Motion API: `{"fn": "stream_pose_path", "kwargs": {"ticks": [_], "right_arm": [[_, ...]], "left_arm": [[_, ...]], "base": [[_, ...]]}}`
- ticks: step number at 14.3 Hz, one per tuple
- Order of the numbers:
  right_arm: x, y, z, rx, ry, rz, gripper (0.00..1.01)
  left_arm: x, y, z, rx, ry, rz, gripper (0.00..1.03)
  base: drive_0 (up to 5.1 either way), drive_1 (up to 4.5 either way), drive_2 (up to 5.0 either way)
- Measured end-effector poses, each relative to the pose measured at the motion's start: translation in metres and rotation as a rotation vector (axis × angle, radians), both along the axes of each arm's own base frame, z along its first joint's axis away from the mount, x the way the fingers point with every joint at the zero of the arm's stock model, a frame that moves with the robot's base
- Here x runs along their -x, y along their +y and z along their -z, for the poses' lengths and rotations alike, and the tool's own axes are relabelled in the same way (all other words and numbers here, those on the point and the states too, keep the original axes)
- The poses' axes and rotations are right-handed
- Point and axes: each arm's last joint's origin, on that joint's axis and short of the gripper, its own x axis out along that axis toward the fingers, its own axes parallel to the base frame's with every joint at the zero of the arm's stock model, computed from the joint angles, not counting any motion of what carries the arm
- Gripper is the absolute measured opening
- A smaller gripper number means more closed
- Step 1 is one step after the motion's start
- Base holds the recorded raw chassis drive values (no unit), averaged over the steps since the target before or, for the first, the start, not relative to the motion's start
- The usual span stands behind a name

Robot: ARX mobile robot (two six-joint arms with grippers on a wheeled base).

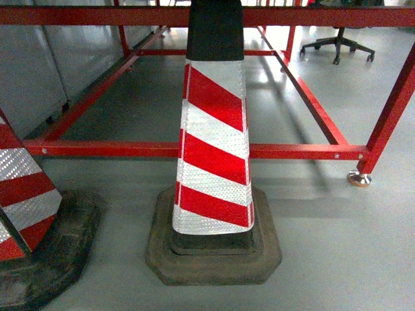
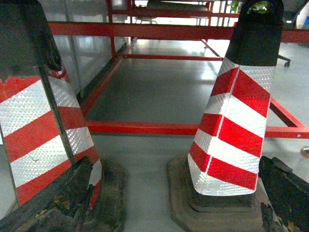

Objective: Sort blue parts and orange caps into right shelf containers

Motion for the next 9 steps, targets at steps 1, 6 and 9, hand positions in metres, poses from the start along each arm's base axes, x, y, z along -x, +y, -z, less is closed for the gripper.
{"fn": "stream_pose_path", "kwargs": {"ticks": [1,6,9], "right_arm": [[0.0000,0.0000,-0.0001,0.000,-0.001,0.000,0.98],[0.0000,0.0000,-0.0002,-0.001,-0.002,0.000,0.98],[0.0000,0.0000,-0.0001,-0.004,-0.001,0.000,0.98]], "left_arm": [[0.0000,0.0000,0.0001,0.000,0.001,0.000,0.98],[0.0000,0.0000,-0.0001,0.000,-0.002,-0.001,0.98],[0.0000,0.0000,-0.0002,-0.003,-0.002,0.001,0.98]], "base": [[0.0,0.00,0.0],[0.0,0.00,0.0],[0.0,0.00,0.0]]}}
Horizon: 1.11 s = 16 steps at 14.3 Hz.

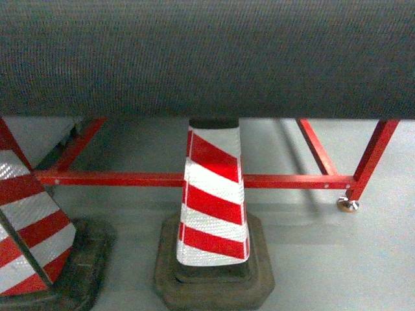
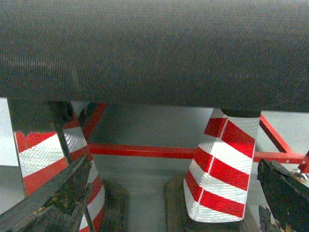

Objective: Sort blue parts and orange caps into right shelf containers

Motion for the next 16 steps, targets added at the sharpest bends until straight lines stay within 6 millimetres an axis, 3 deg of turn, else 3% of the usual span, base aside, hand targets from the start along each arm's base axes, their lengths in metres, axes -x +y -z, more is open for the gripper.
{"fn": "stream_pose_path", "kwargs": {"ticks": [16], "right_arm": [[0.0000,0.0000,-0.0001,-0.004,-0.001,0.000,0.98]], "left_arm": [[0.0000,0.0000,0.0000,-0.008,0.000,0.000,0.98]], "base": [[0.0,0.00,0.0]]}}
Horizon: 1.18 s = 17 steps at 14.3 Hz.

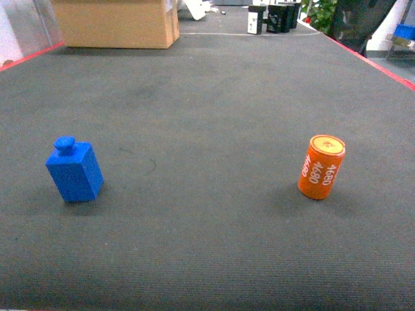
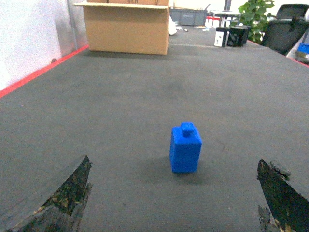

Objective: Sort blue parts and orange caps into right shelf containers

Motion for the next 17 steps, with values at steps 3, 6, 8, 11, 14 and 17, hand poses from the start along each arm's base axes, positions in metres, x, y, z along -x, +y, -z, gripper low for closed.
{"fn": "stream_pose_path", "kwargs": {"ticks": [3,6,8,11,14,17], "right_arm": [[0.0000,0.0000,0.0001,0.000,0.002,0.000,0.98],[0.0000,0.0000,0.0000,0.000,0.000,0.000,0.98],[0.0000,0.0000,0.0000,0.000,0.000,0.000,0.98],[0.0000,0.0000,0.0000,0.000,0.000,0.000,0.98],[0.0000,0.0000,0.0000,0.000,0.000,0.000,0.98],[0.0000,0.0000,0.0000,0.000,0.000,0.000,0.98]], "left_arm": [[0.0000,0.0000,-0.0002,0.000,-0.001,-0.001,0.98],[0.0000,0.0000,0.0000,0.000,0.000,-0.001,0.98],[0.0000,0.0000,0.0000,0.000,0.000,-0.001,0.98],[0.0000,0.0000,0.0000,0.000,0.000,-0.001,0.98],[0.0000,0.0000,0.0000,0.000,0.000,-0.001,0.98],[0.0000,0.0000,0.0000,0.000,0.000,-0.001,0.98]], "base": [[0.0,0.00,0.0],[0.0,0.00,0.0],[0.0,0.00,0.0],[0.0,0.00,0.0],[0.0,0.00,0.0],[0.0,0.00,0.0]]}}
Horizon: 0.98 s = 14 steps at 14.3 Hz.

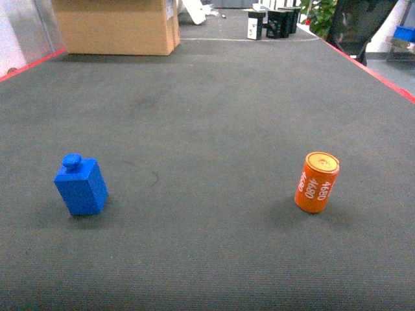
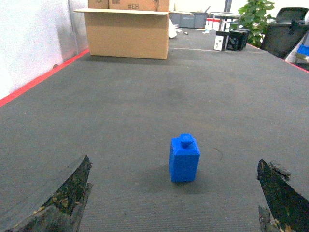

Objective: Sort blue parts and orange caps into right shelf containers

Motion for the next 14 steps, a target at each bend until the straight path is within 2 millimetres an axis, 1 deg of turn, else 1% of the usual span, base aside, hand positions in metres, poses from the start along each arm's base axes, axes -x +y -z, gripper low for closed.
{"fn": "stream_pose_path", "kwargs": {"ticks": [14], "right_arm": [[0.0000,0.0000,0.0000,0.000,0.000,0.000,0.98]], "left_arm": [[0.0000,0.0000,0.0000,0.000,0.000,0.000,0.98]], "base": [[0.0,0.00,0.0]]}}
